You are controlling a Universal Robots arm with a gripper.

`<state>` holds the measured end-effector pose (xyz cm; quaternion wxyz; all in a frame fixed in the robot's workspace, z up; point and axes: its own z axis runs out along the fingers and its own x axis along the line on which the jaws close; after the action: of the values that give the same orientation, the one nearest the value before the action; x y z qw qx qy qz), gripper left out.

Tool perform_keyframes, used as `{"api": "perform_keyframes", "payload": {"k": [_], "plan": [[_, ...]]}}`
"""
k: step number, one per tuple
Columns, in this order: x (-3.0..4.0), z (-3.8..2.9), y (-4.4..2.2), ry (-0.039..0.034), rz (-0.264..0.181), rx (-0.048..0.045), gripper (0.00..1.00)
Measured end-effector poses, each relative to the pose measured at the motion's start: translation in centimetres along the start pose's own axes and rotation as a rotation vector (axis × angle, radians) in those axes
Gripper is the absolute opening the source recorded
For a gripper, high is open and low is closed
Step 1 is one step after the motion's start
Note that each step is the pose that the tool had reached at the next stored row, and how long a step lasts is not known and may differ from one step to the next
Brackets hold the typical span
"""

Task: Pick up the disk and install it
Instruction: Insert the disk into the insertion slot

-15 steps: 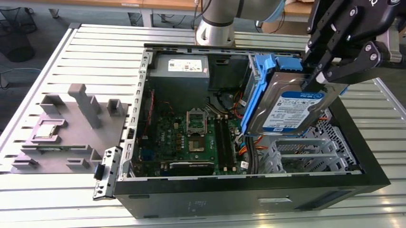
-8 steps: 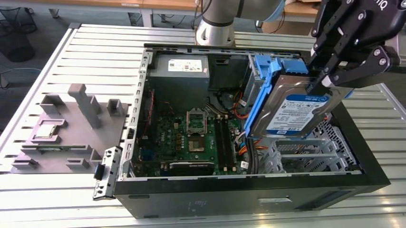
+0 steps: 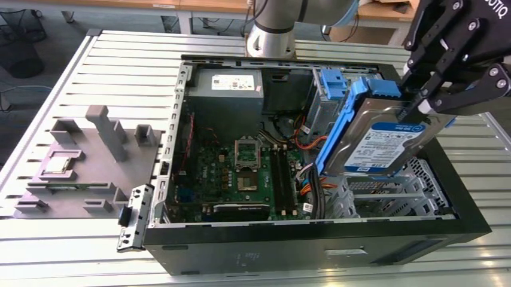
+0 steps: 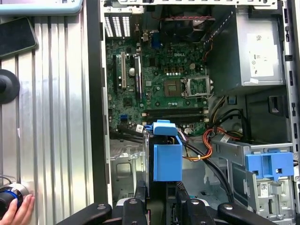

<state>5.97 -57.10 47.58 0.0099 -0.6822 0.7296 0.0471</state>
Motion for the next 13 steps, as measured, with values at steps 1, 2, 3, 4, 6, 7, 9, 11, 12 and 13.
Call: {"api": "perform_keyframes", "payload": {"k": [1,2,3,4,6,7,9,11,12,13], "plan": [[0.02,0.00,-0.17,0.0000,0.000,-0.0004,0.35],[0.03,-0.01,-0.34,0.0000,0.001,-0.0007,0.35],[0.05,-0.01,-0.53,-0.0001,0.002,-0.0011,0.35],[0.06,-0.01,-0.70,-0.0001,0.002,-0.0014,0.35],[0.07,-0.02,-1.03,0.0000,0.003,-0.0022,0.35],[0.07,-0.02,-1.22,0.0000,0.004,-0.0026,0.35],[0.07,-0.02,-1.60,-0.0001,0.004,-0.0034,0.35],[0.07,-0.02,-1.99,0.0001,0.005,-0.0042,0.35],[0.06,-0.03,-2.18,0.0001,0.005,-0.0046,0.35],[0.06,-0.02,-2.34,0.0000,0.005,-0.0049,0.35]]}}
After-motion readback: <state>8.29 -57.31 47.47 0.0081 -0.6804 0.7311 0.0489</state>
